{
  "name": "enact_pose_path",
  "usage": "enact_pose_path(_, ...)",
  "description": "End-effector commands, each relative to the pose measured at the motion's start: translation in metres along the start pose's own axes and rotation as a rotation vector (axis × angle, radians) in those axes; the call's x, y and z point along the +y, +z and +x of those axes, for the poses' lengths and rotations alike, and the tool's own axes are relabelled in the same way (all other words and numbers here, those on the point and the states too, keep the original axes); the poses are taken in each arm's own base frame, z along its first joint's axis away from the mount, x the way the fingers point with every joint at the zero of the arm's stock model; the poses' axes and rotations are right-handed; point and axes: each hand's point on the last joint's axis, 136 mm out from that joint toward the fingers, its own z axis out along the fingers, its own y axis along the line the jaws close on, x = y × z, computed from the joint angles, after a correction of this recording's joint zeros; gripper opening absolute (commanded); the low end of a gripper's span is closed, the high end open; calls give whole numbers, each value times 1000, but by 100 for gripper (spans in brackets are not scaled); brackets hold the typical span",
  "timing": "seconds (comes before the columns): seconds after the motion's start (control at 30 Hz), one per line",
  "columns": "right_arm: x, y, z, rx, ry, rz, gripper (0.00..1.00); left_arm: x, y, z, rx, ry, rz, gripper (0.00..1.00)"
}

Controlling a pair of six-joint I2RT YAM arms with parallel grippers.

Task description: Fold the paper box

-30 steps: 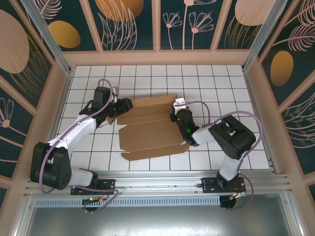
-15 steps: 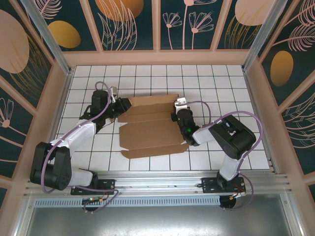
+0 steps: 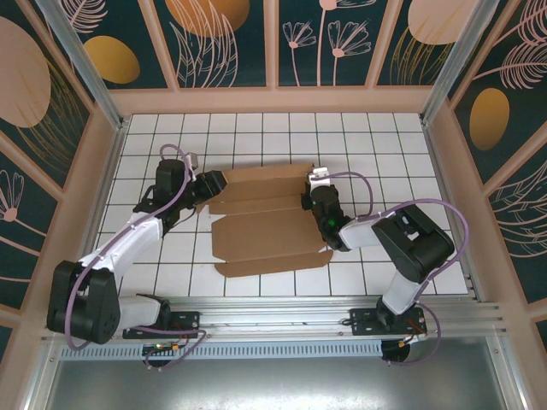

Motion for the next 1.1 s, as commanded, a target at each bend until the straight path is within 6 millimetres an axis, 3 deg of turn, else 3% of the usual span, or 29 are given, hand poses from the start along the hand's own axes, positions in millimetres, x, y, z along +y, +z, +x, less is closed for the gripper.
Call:
enact_pose_path(0.0,-8,-1,12,62,5,25,0,17,-11,4,-11,71,-80,50)
enact_pose_path(0.13,-9,1,13,72,9,24,0,13,-21,5,-24,105,-68,42)
enact_pose_path(0.3,-7,1,13,71,6,16,0,36,-21,15,14,100,-175,15)
enact_pose_path(0.47,-7,1,14,70,3,13,0,52,-4,13,54,62,-259,8)
enact_pose_path(0.57,-6,-1,15,68,-2,8,0,59,11,10,70,42,-291,9)
enact_pose_path(0.77,-2,-2,13,59,-16,-2,0,76,40,4,98,31,-356,26)
enact_pose_path(1.07,3,-3,13,58,-23,-21,0,108,60,22,149,14,-442,44)
